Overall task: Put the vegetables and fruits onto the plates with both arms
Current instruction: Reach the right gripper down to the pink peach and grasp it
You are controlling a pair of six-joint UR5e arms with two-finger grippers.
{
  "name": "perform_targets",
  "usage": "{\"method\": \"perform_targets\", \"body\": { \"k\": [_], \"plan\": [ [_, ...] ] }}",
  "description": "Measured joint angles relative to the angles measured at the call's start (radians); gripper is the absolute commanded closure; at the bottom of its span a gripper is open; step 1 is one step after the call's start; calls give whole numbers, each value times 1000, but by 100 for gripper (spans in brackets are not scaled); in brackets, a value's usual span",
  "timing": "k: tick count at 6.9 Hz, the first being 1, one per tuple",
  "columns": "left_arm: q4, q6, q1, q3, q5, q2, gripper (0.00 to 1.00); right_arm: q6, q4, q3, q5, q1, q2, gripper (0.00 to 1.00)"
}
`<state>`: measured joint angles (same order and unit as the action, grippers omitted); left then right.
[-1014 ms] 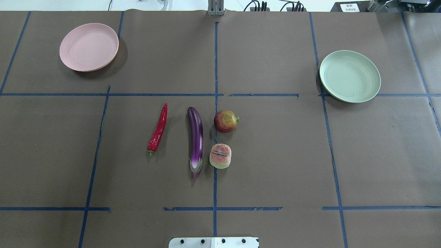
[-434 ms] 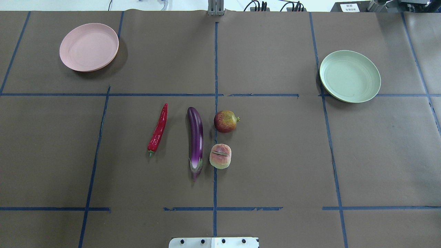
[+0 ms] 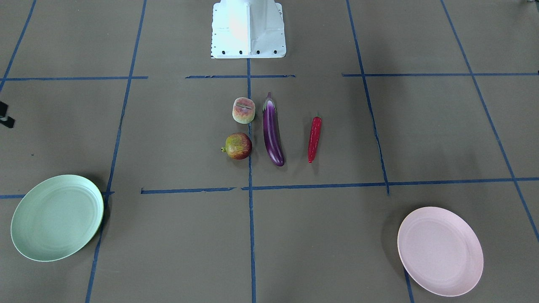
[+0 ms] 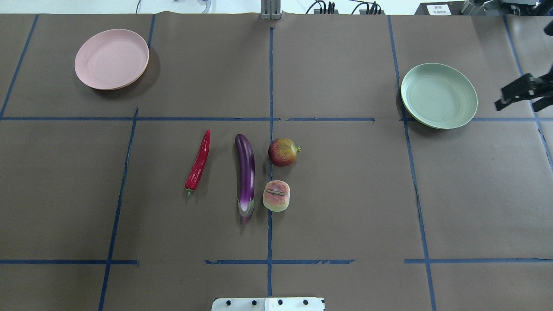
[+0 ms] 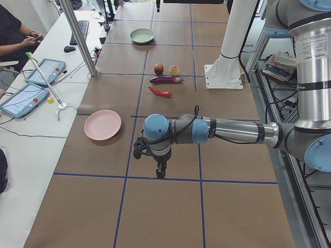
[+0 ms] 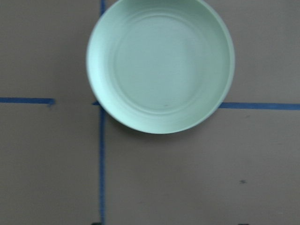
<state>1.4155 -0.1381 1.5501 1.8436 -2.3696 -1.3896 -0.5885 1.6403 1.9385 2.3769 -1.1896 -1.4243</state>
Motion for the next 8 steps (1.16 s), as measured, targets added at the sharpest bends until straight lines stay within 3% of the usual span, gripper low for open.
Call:
{"method": "perform_targets", "body": {
  "k": [2, 4, 6, 8],
  "plan": [
    [9, -2, 0, -8, 0, -1, 0, -391, 2, 33, -82, 230, 188, 0],
    [20, -1, -1, -6, 0, -2, 0, -643, 1, -23, -238, 431, 355, 0],
    [23, 0, -1, 3, -5, -2, 0, -837, -1, -177, -380, 570, 532, 1],
    [23, 0, -1, 5, -33, -2, 0, -938, -1, -348, -460, 656, 672, 0]
  ]
}}
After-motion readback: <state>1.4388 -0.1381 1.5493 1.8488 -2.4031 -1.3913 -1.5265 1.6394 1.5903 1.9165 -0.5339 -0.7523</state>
